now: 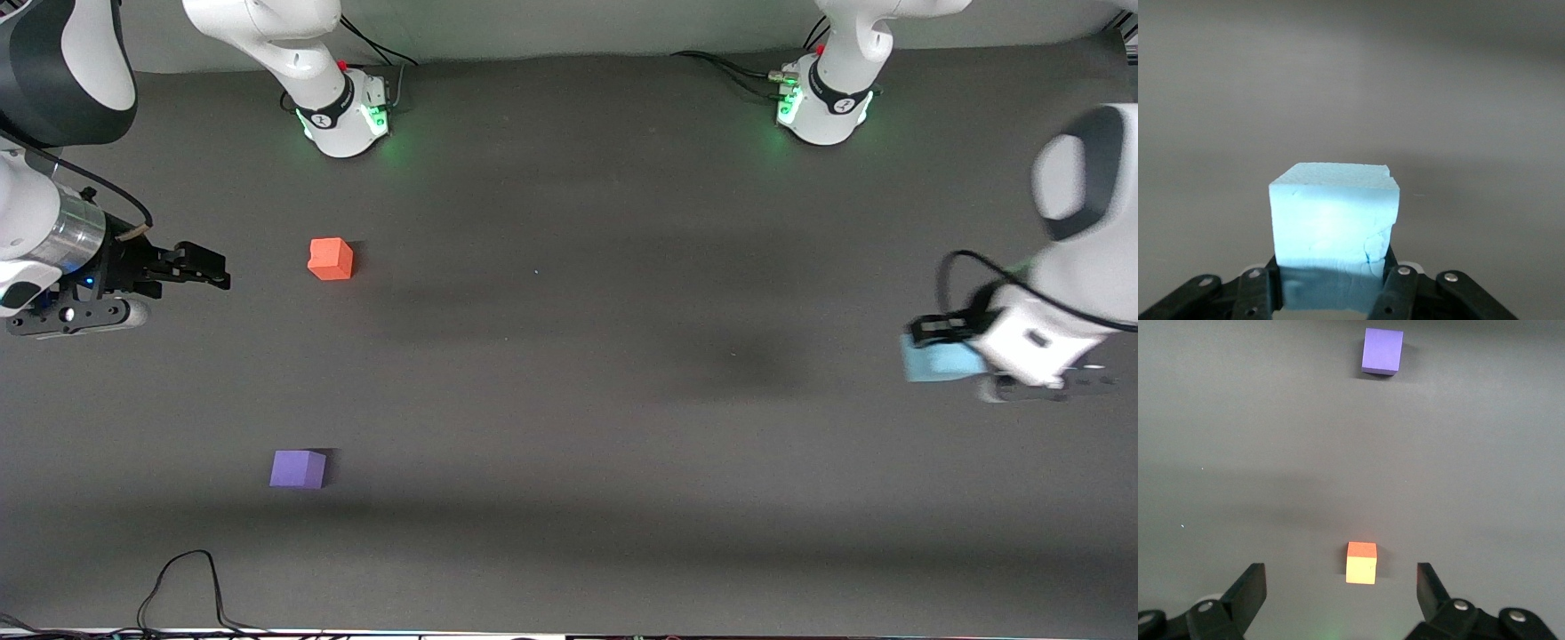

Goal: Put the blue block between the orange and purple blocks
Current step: 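Lift the blue cube with the left gripper, then carry the blue cube with the left gripper to the table middle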

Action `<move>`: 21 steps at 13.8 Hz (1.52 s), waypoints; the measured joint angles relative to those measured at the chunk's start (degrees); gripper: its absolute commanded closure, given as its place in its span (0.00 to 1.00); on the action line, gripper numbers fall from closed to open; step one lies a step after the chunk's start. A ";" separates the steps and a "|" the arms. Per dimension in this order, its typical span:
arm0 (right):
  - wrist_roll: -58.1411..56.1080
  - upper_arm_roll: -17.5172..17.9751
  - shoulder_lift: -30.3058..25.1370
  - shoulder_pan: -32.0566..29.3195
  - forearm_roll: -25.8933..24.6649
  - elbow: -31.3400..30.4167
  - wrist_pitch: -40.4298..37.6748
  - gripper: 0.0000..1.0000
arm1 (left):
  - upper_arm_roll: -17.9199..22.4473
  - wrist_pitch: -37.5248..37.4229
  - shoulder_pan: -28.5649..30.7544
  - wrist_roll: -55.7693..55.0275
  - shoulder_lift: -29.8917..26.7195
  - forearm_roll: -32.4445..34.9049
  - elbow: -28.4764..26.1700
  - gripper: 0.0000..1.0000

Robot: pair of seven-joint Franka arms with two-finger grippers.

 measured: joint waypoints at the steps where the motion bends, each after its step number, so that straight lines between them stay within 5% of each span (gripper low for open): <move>1: 0.00 -0.02 0.00 0.00 0.00 0.00 0.00 0.00 | -2.24 -0.01 -2.19 -5.81 0.79 -0.02 1.51 0.72; 4: 0.00 -0.05 0.00 0.01 0.00 0.00 0.00 0.00 | -7.83 -0.02 -8.94 -20.31 4.91 0.11 6.22 0.72; 11: 0.00 -0.07 0.00 0.01 0.00 0.00 -0.01 0.00 | -8.38 2.31 -30.13 -36.16 22.62 3.43 22.47 0.71; 21: 0.00 -0.06 0.01 0.01 0.00 -0.02 -0.04 0.00 | -8.18 19.07 -37.37 -41.18 39.74 11.16 22.45 0.71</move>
